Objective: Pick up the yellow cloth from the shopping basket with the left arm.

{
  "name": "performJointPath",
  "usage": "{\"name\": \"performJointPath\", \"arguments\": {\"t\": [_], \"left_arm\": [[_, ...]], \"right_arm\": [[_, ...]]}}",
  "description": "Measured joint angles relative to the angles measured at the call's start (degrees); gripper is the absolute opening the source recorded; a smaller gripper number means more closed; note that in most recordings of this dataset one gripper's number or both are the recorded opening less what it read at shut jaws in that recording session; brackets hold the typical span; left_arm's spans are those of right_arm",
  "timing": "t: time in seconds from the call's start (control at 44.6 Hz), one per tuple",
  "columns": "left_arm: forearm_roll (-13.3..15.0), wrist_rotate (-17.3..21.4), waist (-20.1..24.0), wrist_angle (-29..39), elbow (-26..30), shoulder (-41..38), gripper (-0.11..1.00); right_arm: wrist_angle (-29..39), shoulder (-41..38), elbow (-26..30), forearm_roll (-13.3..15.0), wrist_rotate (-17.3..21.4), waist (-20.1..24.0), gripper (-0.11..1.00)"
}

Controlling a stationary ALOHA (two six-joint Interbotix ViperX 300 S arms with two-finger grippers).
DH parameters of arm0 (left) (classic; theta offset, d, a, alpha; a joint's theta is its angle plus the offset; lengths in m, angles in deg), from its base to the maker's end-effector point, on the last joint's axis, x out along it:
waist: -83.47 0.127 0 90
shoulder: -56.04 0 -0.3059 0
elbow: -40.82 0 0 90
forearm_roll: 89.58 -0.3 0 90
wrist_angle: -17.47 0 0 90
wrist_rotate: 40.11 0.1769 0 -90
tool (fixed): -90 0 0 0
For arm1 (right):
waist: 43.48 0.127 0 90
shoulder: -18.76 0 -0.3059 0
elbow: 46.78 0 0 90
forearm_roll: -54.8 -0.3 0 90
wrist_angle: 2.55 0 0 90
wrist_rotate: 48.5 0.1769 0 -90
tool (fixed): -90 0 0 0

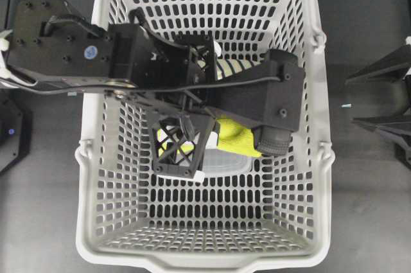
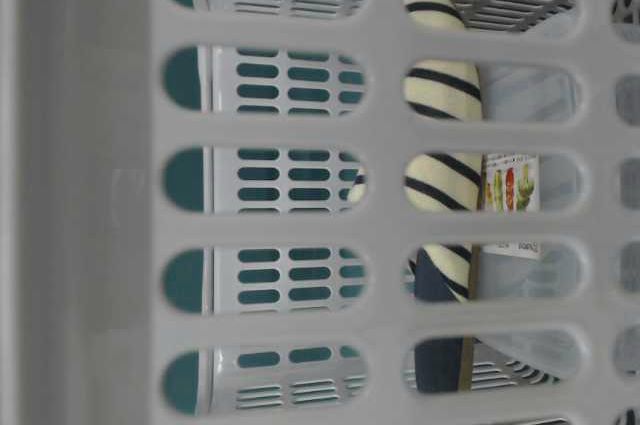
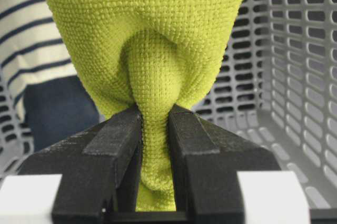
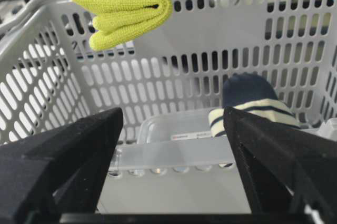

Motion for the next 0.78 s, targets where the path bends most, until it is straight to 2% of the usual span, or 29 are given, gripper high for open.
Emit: {"name": "performJointPath", "arguments": {"t": [0.784], "left_arm": [[0.0, 0.0, 0.0, 1.2, -0.1, 0.0, 0.13]], "right_arm": [[0.0, 0.0, -0.1, 0.0, -0.1, 0.0, 0.74]]}}
